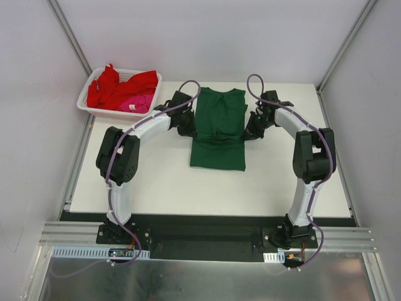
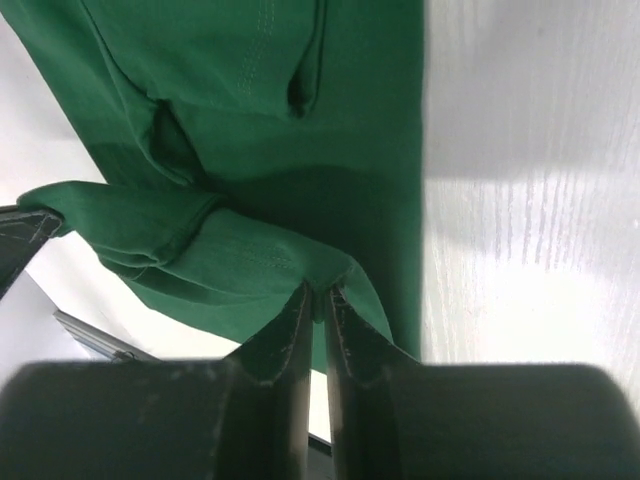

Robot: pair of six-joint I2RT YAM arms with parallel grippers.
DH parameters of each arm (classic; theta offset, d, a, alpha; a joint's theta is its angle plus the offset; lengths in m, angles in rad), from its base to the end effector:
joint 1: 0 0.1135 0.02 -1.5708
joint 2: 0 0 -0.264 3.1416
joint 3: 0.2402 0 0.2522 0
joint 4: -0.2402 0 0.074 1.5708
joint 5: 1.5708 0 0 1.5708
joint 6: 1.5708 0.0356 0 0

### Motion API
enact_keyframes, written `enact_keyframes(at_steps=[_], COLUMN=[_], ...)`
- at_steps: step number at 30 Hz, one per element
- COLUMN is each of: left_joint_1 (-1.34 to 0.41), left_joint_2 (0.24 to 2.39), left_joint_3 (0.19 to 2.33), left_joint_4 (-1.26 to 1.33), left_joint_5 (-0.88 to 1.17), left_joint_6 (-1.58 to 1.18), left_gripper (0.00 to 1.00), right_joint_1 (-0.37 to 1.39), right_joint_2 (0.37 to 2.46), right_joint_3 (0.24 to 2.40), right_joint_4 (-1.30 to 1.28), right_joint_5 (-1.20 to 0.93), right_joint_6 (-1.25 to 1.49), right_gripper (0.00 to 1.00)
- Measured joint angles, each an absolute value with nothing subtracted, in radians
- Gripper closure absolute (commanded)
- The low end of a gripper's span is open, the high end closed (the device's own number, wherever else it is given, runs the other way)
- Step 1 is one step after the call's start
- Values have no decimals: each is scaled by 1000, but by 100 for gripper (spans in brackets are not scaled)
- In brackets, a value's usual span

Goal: Fold and stack the t-shirts

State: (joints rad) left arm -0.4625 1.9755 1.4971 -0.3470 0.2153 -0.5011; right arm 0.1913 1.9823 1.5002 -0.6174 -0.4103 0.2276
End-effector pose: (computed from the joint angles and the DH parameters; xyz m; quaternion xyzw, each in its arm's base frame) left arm 0.3929 -0.2044 0.2167 0.0213 0.9265 -0.2564 0.2744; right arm 0.4085 0.0936 0.2000 -0.0303 0.9527 0.2413 0.1824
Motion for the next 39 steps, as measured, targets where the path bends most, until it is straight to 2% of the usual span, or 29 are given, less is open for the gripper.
enact_keyframes(at_steps=[1,2,3,4,5,6,11,14,17,19,20,24,28,30,34,39], left_joint_1=[-460,-457,-456,-456,-450,-449,-440,-437,-437,-438,-439,-447,-458,-465,-466,-467], left_joint_2=[1985,1996,2007,2014,2025,2028,2023,1943,1755,1615,1548,1401,1394,1394,1410,1528], left_joint_3=[1510,1523,1535,1548,1572,1588,1773,1779,1638,1508,1435,1162,936,889,874,926], left_joint_4=[-349,-352,-354,-362,-380,-389,-492,-499,-500,-506,-501,-476,-446,-436,-341,-250], left_joint_5=[215,215,215,215,215,214,194,173,171,173,173,185,226,243,279,295], left_joint_6=[-498,-492,-485,-483,-477,-464,-426,-415,-420,-438,-452,-519,-590,-609,-640,-643], left_gripper=[75,58,46,34,1,1,1,1,1,2,3,14,22,27,30,32], right_joint_1=[191,191,191,190,190,189,187,186,187,191,193,214,230,234,252,282], right_joint_2=[1987,1991,1996,2001,2006,2009,1966,1850,1646,1483,1407,1241,1235,1234,1251,1392], right_joint_3=[1507,1515,1523,1534,1553,1573,1667,1660,1557,1412,1330,1016,801,776,786,875], right_joint_4=[-620,-623,-628,-638,-651,-662,-694,-700,-682,-664,-671,-670,-677,-671,-591,-524], right_joint_5=[-410,-410,-410,-411,-414,-417,-427,-427,-426,-422,-414,-382,-351,-345,-345,-344], right_joint_6=[227,231,228,225,223,219,204,194,178,169,166,163,173,180,193,206], right_gripper=[37,28,19,15,10,1,4,2,1,1,4,7,9,11,14,20])
